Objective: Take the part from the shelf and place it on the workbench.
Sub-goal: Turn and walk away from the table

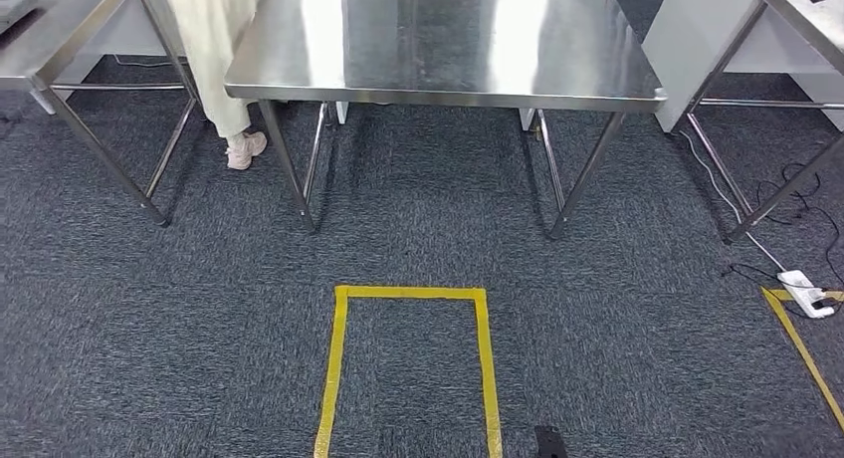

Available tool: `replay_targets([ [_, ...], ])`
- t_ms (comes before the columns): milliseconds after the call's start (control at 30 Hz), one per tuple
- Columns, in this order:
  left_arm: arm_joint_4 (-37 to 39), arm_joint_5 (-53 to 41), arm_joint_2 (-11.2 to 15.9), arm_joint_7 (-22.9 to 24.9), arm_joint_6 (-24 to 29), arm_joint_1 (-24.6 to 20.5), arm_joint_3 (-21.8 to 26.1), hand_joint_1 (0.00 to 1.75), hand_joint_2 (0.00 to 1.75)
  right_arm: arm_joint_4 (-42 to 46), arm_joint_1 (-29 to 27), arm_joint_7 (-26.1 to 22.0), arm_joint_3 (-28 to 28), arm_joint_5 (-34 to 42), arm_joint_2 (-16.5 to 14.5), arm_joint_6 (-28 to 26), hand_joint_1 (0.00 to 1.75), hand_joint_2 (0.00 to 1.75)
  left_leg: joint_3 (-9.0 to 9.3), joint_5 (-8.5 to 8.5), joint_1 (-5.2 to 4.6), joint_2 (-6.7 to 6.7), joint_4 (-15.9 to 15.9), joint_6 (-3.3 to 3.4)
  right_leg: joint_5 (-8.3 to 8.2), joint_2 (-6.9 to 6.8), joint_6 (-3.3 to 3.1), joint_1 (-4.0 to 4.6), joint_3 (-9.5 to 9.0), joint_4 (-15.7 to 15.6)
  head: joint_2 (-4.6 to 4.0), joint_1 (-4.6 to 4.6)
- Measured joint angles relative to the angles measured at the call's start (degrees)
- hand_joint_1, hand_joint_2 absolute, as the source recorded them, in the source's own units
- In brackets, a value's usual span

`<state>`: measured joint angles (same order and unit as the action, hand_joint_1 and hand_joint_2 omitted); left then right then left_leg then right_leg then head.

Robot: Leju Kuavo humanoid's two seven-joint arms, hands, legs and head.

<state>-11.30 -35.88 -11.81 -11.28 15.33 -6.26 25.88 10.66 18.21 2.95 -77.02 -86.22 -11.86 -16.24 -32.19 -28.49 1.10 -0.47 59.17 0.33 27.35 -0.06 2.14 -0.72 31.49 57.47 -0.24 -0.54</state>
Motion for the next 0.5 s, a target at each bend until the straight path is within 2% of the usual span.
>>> replay_targets([
  [67, 0.00, -0.07, -0.05, 0.12, -0.04, -0.04, 0.00, 0.00, 0.00, 0.01, 0.00, 0.09, 0.00, 0.02, 0.03, -0.01, 0.00, 0.00, -0.44, 0.69, -0.23, 0.12, -0.33, 1.22, 0.73, 0.03, 0.40, -0.13, 0.96, 1.05, 0.00, 0.18],
  [133, 0.00, -0.15, -0.09, 0.18, -0.01, -0.16, -0.01, 0.00, 0.00, -0.01, 0.02, 0.26, 0.00, 0.04, 0.05, -0.02, 0.00, 0.00, -1.06, 1.35, -0.24, 0.26, -0.60, 2.30, 3.79, 0.03, 0.16, -0.39, 3.49, 6.25, 0.00, 0.58],
  [200, 0.00, -0.27, -0.10, 0.20, 0.01, -0.20, -0.02, 0.00, 0.00, -0.02, -0.05, 0.38, 0.00, 0.14, 0.05, -0.02, 0.00, 0.00, -1.76, 1.81, -0.37, 0.35, -0.60, 2.80, 7.21, 0.03, 0.02, -0.37, 6.64, 13.95, 0.00, 1.09],
  [233, 0.00, -0.36, -0.13, 0.20, 0.01, -0.19, -0.02, 0.00, 0.00, -0.02, -0.12, 0.40, 0.00, 0.22, 0.07, -0.02, 0.00, 0.00, -2.07, 2.03, -0.49, 0.39, -0.59, 2.90, 8.00, 0.04, 0.20, -0.34, 7.36, 16.19, 0.00, 1.21],
  [267, 0.00, -0.46, -0.16, 0.15, -0.01, -0.17, -0.02, 0.00, 0.00, -0.02, -0.18, 0.40, 0.00, 0.32, 0.13, -0.02, 0.00, 0.00, -2.33, 2.27, -0.61, 0.39, -0.58, 2.93, 7.94, 0.04, 0.49, -0.28, 6.90, 16.23, 0.00, 1.26],
  [300, 0.00, -0.57, -0.18, 0.07, -0.03, -0.18, -0.02, 0.00, 0.00, -0.02, -0.20, 0.39, 0.00, 0.45, 0.20, -0.02, 0.00, 0.00, -2.53, 2.51, -0.72, 0.36, -0.58, 2.89, 7.03, 0.04, 0.80, -0.18, 5.17, 13.79, 0.00, 1.33],
  [333, 0.00, -0.66, -0.21, -0.02, -0.05, -0.21, -0.03, 0.00, 0.00, -0.01, -0.15, 0.37, 0.00, 0.59, 0.28, -0.02, 0.00, 0.00, -2.66, 2.73, -0.80, 0.32, -0.58, 2.82, 5.69, 0.03, 0.98, -0.09, 2.51, 9.53, 0.00, 1.41],
  [400, 0.00, -0.78, -0.28, -0.16, -0.07, -0.36, -0.04, 0.00, 0.00, 0.00, 0.09, 0.25, 0.00, 0.80, 0.46, -0.02, 0.00, 0.00, -2.80, 3.12, -0.97, 0.31, -0.55, 2.47, 3.49, 0.04, 0.63, 0.33, -1.96, 1.46, 0.00, 1.54],
  [433, 0.00, -0.81, -0.31, -0.18, -0.07, -0.48, -0.04, 0.00, 0.00, 0.01, 0.20, 0.16, 0.00, 0.89, 0.51, -0.02, 0.00, 0.00, -2.84, 3.31, -1.02, 0.33, -0.54, 2.22, 2.93, 0.05, 0.25, 0.54, -2.90, -0.55, 0.00, 1.55],
  [500, 0.00, -0.84, -0.40, -0.18, -0.07, -0.67, -0.04, 0.00, 0.00, 0.01, 0.25, 0.04, -0.01, 0.99, 0.59, -0.01, 0.00, 0.00, -2.92, 3.85, -1.04, 0.35, -0.64, 1.54, 2.24, 0.06, -0.49, 0.91, -2.80, -1.17, 0.00, 1.49],
])
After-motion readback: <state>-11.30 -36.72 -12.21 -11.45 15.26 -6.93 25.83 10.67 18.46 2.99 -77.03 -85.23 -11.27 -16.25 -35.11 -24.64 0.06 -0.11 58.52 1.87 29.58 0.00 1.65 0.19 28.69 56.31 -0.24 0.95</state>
